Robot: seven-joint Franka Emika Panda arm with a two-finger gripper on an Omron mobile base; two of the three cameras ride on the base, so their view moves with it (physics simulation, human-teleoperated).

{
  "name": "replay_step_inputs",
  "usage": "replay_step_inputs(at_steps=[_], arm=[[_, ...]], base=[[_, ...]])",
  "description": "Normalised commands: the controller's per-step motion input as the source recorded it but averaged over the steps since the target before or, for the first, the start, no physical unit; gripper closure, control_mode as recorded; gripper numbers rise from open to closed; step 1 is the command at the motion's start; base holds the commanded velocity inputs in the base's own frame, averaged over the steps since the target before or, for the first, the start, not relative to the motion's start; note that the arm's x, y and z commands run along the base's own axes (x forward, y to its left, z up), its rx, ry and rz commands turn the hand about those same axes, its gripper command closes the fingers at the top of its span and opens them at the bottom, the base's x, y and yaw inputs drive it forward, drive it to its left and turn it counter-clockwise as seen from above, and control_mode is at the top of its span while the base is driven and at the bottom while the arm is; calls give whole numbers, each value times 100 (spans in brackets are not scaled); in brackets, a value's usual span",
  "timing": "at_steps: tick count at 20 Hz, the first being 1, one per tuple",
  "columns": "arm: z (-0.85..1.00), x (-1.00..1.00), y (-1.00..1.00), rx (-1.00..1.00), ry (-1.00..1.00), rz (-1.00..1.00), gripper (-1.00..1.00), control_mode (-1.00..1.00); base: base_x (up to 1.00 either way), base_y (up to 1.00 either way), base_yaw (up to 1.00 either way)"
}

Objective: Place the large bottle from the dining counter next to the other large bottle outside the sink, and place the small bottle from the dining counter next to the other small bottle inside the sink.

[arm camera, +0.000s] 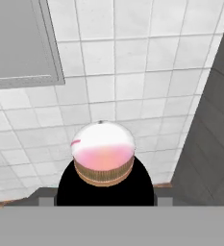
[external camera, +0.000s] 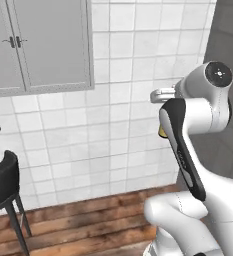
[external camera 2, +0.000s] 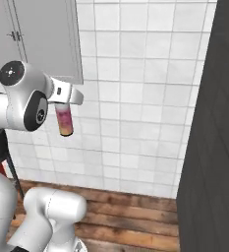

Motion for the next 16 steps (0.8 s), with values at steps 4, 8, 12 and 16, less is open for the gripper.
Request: replay_step_inputs(at_steps=[4,8,12,16], arm=[[0,0,0,0,0,0,100,100],[0,0,0,0,0,0,100,100],[0,0,0,0,0,0,100,100],[0,0,0,0,0,0,100,100]], base=[[-89,-4,-19],[-100,-18,-8],[-100,-7,-6],[-100,-1,-5]])
